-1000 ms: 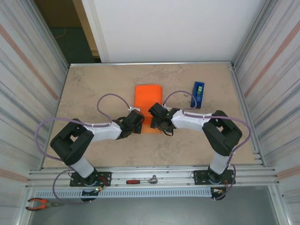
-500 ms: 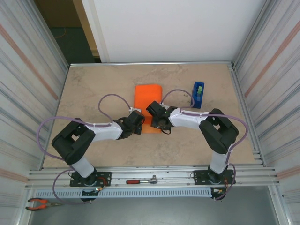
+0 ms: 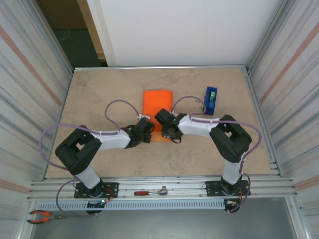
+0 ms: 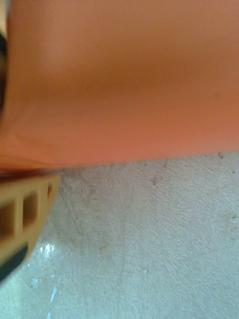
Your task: Wrap the gift box in paper
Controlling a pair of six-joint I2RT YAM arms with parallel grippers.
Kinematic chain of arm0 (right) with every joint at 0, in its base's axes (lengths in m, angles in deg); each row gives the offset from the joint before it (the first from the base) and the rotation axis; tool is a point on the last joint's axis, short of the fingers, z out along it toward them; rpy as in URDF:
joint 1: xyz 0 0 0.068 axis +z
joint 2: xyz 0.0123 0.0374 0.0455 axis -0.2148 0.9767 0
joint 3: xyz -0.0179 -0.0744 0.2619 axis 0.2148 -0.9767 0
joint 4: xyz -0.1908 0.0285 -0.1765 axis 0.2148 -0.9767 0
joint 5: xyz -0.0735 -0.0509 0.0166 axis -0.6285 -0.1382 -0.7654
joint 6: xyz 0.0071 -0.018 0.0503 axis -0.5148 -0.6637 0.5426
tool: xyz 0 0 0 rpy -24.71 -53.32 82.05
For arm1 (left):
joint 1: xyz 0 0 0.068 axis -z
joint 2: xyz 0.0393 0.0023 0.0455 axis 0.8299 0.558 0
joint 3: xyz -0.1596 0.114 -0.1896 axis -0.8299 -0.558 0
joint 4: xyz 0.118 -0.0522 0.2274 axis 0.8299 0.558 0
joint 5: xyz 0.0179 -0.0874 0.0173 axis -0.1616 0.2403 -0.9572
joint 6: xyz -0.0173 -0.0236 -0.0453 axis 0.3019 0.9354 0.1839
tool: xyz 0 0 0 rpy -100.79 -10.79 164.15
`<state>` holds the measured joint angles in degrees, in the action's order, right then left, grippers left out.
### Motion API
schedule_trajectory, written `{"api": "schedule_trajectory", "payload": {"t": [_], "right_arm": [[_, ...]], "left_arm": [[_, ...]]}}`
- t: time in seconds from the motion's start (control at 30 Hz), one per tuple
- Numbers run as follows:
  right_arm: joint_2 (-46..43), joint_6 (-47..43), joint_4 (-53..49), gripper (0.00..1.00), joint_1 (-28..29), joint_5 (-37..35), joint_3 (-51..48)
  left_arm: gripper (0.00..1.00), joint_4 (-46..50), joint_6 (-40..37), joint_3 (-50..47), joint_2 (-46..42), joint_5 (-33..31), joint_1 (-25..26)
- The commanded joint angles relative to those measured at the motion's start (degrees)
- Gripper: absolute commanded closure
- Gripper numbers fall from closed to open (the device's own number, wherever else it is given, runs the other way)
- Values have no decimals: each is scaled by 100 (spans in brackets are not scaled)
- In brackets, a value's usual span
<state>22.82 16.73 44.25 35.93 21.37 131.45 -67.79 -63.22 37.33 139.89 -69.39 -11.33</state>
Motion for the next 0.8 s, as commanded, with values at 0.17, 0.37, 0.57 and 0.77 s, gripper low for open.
{"api": "schedule_trajectory", "payload": {"t": [0.17, 0.37, 0.57, 0.77], "right_arm": [[61, 285, -236, 54, 97, -161, 4], [38, 384, -252, 92, 183, -131, -86], [71, 440, -301, 68, 189, -147, -103], [-52, 320, -176, 100, 2, -151, -245]], "left_arm": [[72, -113, -104, 105, 40, -145, 71], [73, -113, -118, 120, 40, -154, 69], [73, -122, -122, 138, 61, -136, 78], [73, -100, -210, 177, 10, -27, 78]]}}
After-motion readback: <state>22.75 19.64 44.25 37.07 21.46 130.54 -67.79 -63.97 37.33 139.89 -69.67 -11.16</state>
